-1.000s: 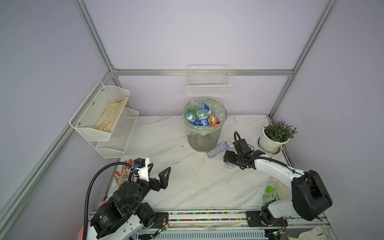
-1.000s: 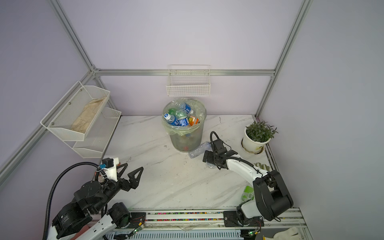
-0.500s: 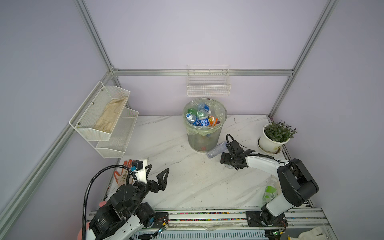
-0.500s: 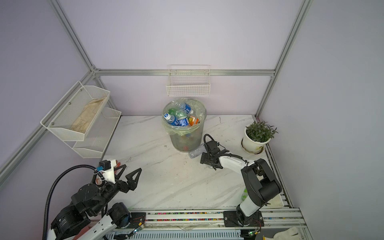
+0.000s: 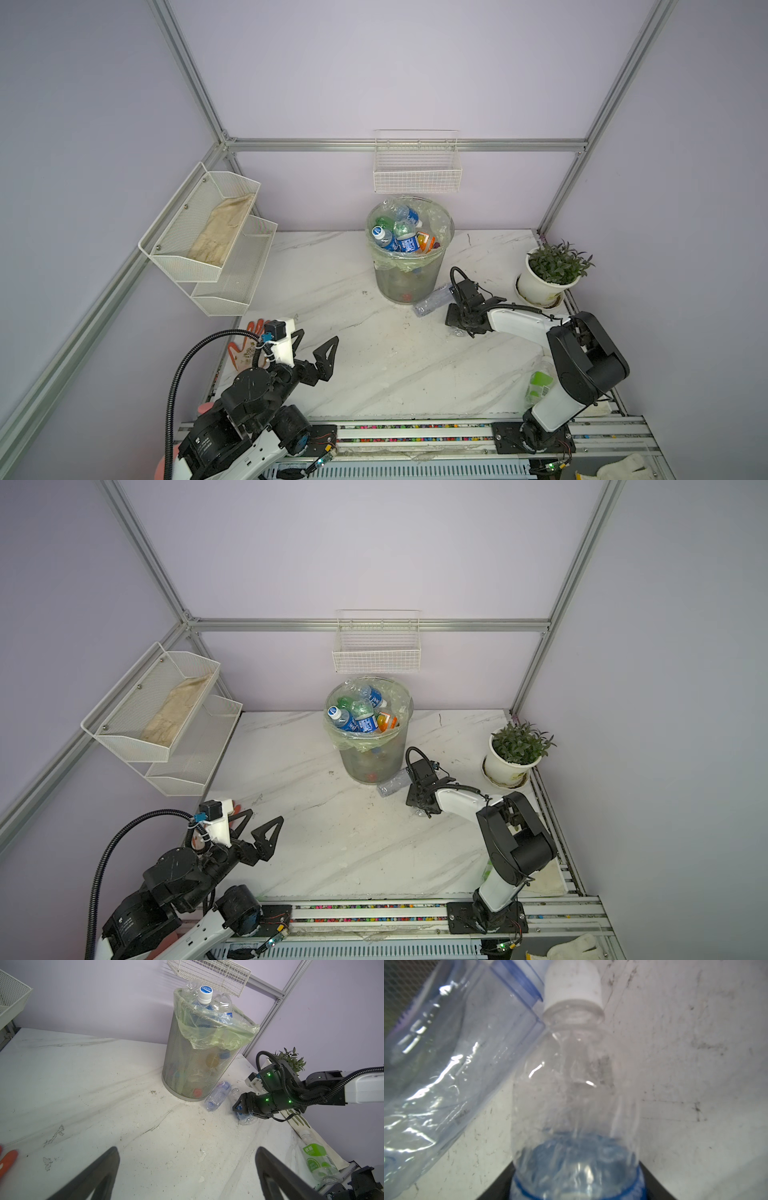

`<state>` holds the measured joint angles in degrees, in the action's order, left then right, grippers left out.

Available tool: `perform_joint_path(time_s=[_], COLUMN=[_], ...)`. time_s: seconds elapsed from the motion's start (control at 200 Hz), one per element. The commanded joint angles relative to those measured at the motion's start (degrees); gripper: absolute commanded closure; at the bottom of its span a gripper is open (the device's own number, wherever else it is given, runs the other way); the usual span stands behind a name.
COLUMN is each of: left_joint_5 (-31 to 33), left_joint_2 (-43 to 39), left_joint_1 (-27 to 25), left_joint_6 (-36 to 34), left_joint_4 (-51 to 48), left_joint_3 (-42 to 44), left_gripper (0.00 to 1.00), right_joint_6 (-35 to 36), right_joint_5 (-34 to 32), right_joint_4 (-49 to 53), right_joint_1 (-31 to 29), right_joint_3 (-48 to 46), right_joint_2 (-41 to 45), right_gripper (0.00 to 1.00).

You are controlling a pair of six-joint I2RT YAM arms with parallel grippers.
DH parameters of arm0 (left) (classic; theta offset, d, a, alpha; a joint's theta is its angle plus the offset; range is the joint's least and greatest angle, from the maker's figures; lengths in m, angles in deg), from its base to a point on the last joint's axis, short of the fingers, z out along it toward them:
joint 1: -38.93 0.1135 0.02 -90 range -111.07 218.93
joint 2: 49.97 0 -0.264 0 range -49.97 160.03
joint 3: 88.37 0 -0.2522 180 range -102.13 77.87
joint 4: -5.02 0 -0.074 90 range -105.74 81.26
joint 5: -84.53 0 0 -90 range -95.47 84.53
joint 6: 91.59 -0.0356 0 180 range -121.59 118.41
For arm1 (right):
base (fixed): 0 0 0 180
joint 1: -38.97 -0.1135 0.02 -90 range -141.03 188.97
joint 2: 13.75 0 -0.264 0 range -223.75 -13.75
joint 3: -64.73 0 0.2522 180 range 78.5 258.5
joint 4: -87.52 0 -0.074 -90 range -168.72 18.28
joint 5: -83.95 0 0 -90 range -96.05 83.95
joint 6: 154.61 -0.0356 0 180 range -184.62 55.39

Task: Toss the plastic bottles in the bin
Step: 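Close the right gripper on the small blue-labelled bottle and lift it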

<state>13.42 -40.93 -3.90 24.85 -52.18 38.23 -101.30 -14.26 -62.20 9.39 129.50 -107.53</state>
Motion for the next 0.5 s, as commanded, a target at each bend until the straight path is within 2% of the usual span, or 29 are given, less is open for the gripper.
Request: perform_joint_path(time_s=[0.0, 0.18, 0.405, 0.495], left_joint_5=[0.35, 0.33, -0.01, 0.02], left_joint_2=[-0.07, -0.09, -0.20, -0.33], left_joint_1=[-0.07, -0.06, -0.06, -0.02], left_joint_6=[0.55, 0.63, 0.63, 0.72], left_joint_4=[1.37, 1.47, 1.47, 1.43], left_joint_3=[1.86, 1.93, 1.93, 1.93], left_gripper=[0.00, 0.00, 0.00, 0.00], right_joint_6=[-0.56, -0.79, 3.17, 3.21], right_joint_5=[-1.40, -3.17, 2.58, 3.99], right_joint_4=[2.23, 6.21, 4.98, 3.97], right_joint_1=[-0.21, -0.32, -0.39, -0.43], right_joint_3=[-0.09, -0.29, 3.12, 6.37], right_joint_2=[4.28, 13.19, 31.55, 37.48], right_gripper=[0.51, 0.71, 0.71, 0.75])
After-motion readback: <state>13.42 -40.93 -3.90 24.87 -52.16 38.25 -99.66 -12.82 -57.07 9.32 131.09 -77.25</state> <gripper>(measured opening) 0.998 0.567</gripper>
